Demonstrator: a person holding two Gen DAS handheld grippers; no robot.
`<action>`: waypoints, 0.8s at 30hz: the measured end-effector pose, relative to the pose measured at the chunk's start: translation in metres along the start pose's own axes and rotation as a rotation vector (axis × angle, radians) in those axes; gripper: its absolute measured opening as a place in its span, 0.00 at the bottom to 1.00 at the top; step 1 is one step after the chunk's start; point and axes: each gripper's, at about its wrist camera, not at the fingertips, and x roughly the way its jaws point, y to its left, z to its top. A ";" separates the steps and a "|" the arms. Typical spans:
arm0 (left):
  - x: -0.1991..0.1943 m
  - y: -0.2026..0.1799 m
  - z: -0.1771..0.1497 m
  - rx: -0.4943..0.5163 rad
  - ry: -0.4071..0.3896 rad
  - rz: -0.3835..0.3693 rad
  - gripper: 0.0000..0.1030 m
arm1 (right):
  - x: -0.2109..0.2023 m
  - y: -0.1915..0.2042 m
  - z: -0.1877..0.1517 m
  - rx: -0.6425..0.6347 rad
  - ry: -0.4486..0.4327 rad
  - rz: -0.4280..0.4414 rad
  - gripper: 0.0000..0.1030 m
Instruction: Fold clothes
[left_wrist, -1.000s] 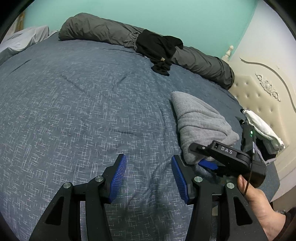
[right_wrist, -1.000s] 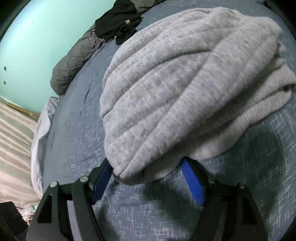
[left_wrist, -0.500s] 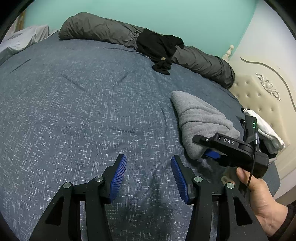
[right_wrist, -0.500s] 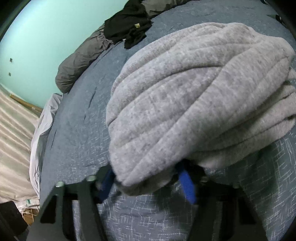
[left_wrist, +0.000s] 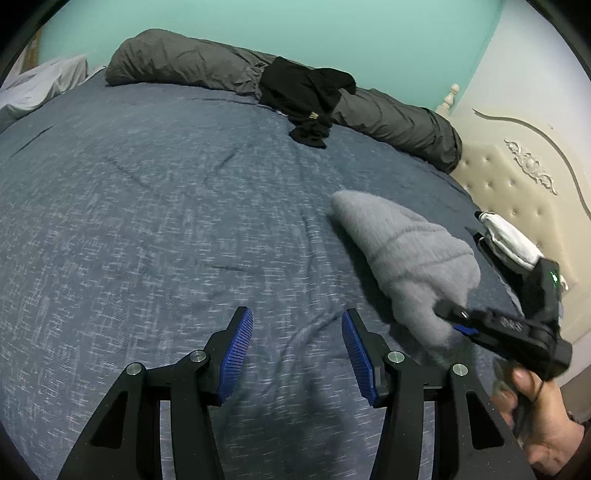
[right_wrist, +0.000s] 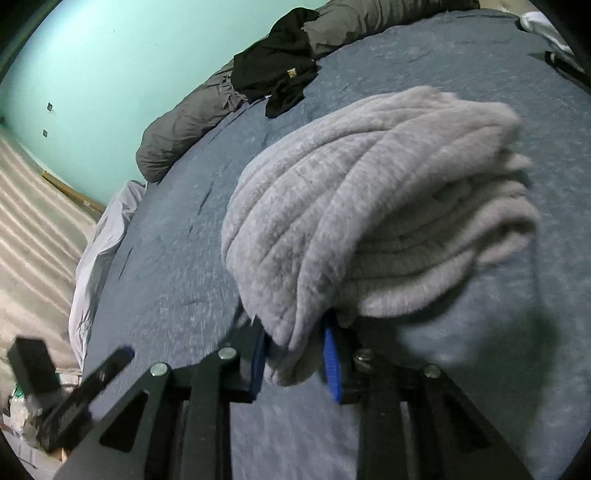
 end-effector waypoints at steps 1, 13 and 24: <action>0.002 -0.006 0.001 0.004 0.002 -0.008 0.53 | -0.008 -0.006 -0.001 -0.003 -0.003 -0.005 0.25; 0.043 -0.097 -0.009 0.127 0.085 -0.091 0.53 | -0.117 -0.105 -0.001 0.024 -0.075 -0.162 0.17; 0.083 -0.174 -0.041 0.272 0.212 -0.180 0.53 | -0.139 -0.159 0.018 0.037 -0.040 -0.211 0.14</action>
